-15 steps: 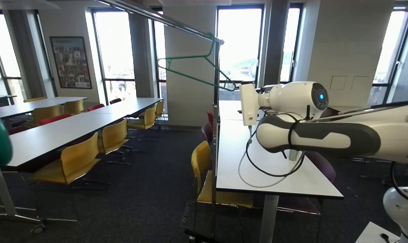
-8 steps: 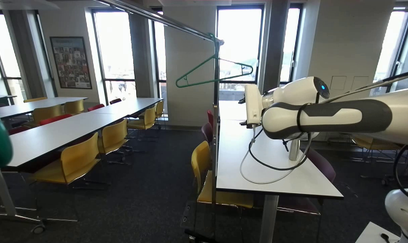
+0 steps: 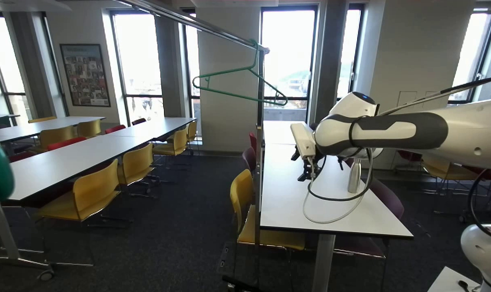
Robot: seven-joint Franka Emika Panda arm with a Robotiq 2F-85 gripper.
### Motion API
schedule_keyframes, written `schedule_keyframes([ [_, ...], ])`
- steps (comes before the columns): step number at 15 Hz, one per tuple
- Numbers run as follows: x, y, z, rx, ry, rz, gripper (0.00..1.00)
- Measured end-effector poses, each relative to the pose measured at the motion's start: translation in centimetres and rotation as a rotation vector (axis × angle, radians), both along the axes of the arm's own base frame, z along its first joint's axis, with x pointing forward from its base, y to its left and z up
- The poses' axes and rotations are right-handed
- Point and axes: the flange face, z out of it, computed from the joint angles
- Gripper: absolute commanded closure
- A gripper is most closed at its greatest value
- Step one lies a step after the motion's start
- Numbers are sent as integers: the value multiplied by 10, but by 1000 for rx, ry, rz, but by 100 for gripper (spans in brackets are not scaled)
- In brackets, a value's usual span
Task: Put the coat hanger on the hook
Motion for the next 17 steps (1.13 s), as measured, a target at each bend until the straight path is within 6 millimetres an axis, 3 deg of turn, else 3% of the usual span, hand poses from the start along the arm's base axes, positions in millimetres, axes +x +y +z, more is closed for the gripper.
schedule_keyframes([
  [3,-2,2,-11,68,188,14,0],
  [7,-2,0,-9,90,333,4,0],
  [17,-3,0,-5,5,342,-25,0],
])
